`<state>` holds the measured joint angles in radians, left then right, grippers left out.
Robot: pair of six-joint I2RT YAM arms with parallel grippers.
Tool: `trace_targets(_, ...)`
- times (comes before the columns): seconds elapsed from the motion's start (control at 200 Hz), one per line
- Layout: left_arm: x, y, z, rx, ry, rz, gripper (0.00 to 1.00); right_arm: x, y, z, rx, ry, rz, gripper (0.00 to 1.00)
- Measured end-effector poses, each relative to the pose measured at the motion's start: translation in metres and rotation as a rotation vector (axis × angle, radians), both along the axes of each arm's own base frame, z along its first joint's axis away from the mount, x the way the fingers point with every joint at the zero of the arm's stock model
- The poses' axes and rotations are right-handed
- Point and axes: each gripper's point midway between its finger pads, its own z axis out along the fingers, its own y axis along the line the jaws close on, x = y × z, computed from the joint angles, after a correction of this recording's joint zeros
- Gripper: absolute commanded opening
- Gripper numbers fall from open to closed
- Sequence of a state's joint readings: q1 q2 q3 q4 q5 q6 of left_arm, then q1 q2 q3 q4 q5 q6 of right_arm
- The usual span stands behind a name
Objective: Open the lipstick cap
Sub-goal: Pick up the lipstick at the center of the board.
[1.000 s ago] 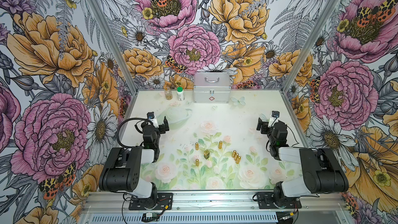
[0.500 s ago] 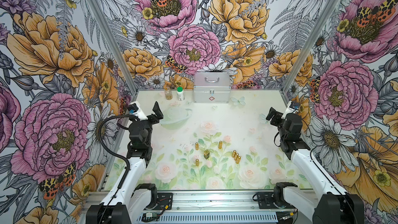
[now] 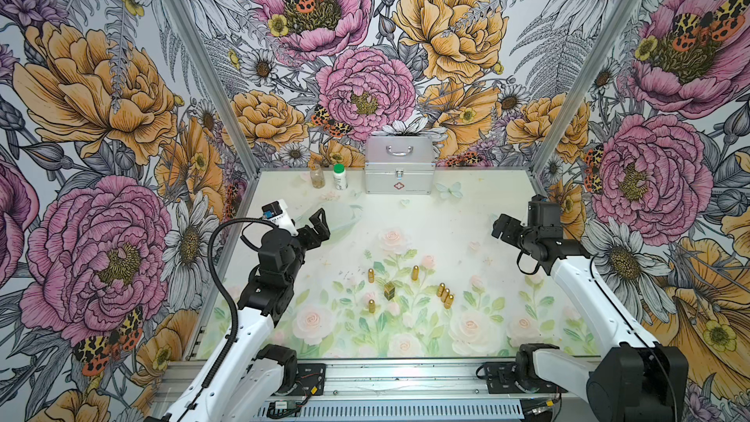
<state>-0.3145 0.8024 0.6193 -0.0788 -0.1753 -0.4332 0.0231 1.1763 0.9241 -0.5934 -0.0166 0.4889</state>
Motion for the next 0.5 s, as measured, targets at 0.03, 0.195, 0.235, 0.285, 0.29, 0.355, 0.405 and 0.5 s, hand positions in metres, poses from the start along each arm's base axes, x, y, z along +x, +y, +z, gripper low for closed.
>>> trace_targets(0.03, -0.003, -0.009, 0.0, 0.014, 0.008, -0.031, 0.99, -0.002, 0.01, 0.0, 0.006, 0.025, 0.03, 0.93)
trace_targets(0.195, -0.031, -0.063, -0.019, 0.095, 0.092, -0.225, 0.99, -0.016, 0.067, 0.005, 0.01, 0.146, 0.206, 0.9)
trace_targets(0.235, -0.038, -0.072, -0.026, 0.112, 0.115, -0.263, 0.99, -0.02, 0.081, 0.008, 0.003, 0.167, 0.25, 0.9)
trace_targets(0.285, -0.047, -0.082, -0.034, 0.137, 0.15, -0.311, 0.99, -0.026, 0.1, 0.01, -0.011, 0.195, 0.307, 0.9)
trace_targets(0.29, -0.048, -0.084, -0.035, 0.141, 0.154, -0.318, 0.99, -0.026, 0.102, 0.01, -0.012, 0.197, 0.312, 0.9)
trace_targets(0.355, -0.057, -0.094, -0.043, 0.17, 0.194, -0.366, 0.99, -0.033, 0.127, 0.011, -0.03, 0.228, 0.385, 0.87)
trace_targets(0.405, -0.063, -0.102, -0.048, 0.189, 0.222, -0.399, 0.99, -0.039, 0.144, 0.008, -0.041, 0.257, 0.432, 0.85)
trace_targets(0.5, -0.073, -0.114, -0.059, 0.223, 0.266, -0.45, 0.99, -0.049, 0.172, -0.003, -0.082, 0.317, 0.504, 0.83)
